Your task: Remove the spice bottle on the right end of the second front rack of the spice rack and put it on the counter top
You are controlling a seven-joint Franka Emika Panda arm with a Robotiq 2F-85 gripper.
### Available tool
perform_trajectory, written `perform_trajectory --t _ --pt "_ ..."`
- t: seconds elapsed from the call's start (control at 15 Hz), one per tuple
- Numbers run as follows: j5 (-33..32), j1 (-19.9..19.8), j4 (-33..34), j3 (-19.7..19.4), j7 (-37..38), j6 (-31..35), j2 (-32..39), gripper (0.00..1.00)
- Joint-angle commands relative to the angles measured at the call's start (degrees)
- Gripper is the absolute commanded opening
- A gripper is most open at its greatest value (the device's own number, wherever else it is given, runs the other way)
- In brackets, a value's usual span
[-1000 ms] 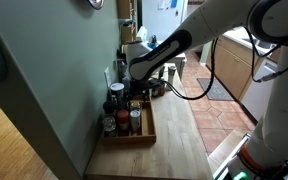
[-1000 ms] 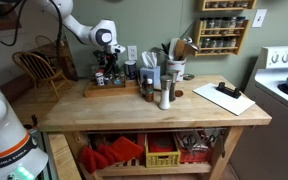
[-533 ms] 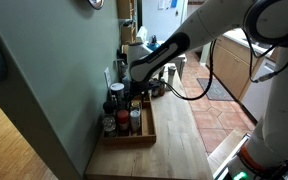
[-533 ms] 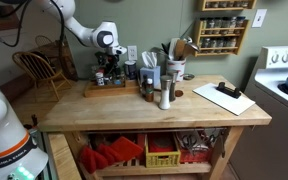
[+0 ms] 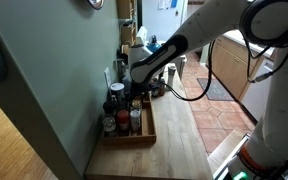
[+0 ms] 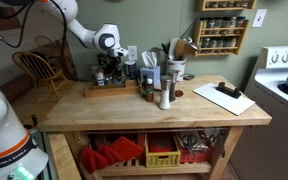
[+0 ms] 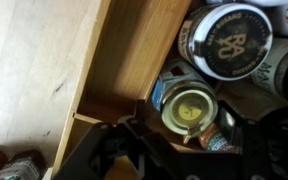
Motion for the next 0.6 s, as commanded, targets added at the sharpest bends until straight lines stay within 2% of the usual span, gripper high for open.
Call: perform_trajectory --t 0.0,0.07,0.53 --pt "1.92 0.26 0.02 -0.66 -0.18 1.0 -0.07 0.4" --pt "2.7 0.12 0.19 -0.51 -0.5 0.57 -0.61 0.31" --pt "2.16 0.38 2.3 -1.18 4.59 -5.59 -6.42 0.3"
